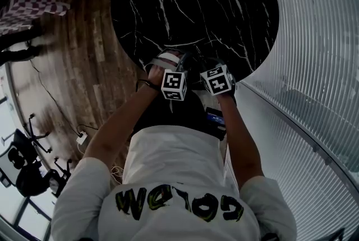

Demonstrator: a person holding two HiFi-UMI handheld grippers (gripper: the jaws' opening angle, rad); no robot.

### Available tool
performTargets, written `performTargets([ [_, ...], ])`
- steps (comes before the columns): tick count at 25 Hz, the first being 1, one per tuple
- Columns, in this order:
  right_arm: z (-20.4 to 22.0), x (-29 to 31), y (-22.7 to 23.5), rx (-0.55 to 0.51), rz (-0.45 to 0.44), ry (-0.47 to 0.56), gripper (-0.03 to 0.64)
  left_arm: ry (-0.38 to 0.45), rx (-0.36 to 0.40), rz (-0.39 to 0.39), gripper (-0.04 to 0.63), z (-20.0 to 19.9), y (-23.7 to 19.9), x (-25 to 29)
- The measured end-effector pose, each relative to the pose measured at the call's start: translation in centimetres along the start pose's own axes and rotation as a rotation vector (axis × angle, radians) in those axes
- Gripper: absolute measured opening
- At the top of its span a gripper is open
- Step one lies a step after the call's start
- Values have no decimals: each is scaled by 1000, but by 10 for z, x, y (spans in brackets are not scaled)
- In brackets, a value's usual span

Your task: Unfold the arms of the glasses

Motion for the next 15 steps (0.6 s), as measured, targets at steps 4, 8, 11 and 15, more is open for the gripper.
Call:
performTargets([
  [4, 1, -2, 0, -4, 2, -8, 34, -30, 114, 29, 120, -4, 3, 9],
  [8, 0, -1, 1, -5, -3, -3, 34, -51, 174, 47, 120, -5, 3, 18],
  [11, 0, 0, 1, -7, -4, -1, 33, -61, 200, 55, 120, -5, 4, 21],
  [15, 0, -1, 2, 6, -2, -4, 32, -69, 219, 66, 120, -6, 6, 23],
])
Point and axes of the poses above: the fingertips, and each gripper's own axes: x forward along the fingers, y to its right, z out of its underside, the point moved 4 cm from there along -x, backward along the fingers, and after that the axes turned 7 degrees about x, right-handed, at the moved point
